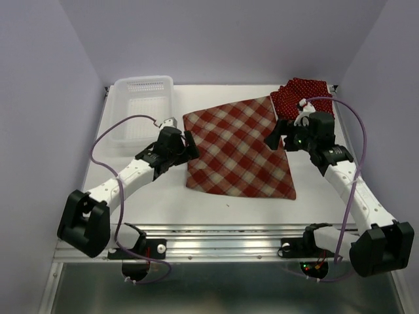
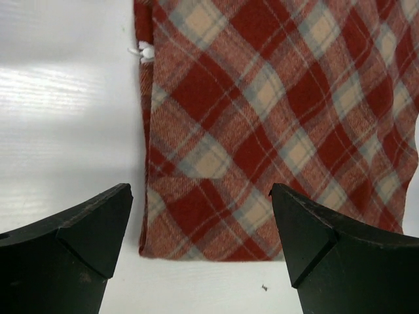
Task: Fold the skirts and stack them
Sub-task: Fold the skirt
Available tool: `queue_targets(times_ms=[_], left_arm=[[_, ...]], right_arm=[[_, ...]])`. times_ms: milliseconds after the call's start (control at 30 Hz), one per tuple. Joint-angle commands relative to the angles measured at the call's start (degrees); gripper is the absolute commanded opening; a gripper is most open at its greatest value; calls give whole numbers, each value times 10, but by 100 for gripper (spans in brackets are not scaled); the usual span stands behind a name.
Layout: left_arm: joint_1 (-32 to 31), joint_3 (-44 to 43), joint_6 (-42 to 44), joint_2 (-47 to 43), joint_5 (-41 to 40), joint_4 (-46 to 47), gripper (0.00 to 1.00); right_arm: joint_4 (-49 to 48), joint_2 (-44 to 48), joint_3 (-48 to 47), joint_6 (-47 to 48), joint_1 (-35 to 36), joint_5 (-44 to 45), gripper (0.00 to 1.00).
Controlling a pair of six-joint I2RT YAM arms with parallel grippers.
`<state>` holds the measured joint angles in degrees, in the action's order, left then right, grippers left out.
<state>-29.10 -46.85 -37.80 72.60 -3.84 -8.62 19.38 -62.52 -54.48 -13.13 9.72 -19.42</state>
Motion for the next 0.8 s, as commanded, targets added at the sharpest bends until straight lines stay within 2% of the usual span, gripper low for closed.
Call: queue_targets(times_ms=[0,133,367,567,767], left_arm=[[4,-46,19,52,-17,83,99],[17,-85,20,124,-62,121,99],[88,-208,39,254,-23,152,99],[148,-218,22,275,-12,169,99],[172,-250,10,295,-65,136,99]], right_arm=[[-29,-20,6,-56,0,37,100],[-44,-50,20,-59,0,32,100],[-51,-80,16,-57,0,36,100],[-52,-98,9,-47,0,41,100],[-51,-119,3,-46,0,47,100]])
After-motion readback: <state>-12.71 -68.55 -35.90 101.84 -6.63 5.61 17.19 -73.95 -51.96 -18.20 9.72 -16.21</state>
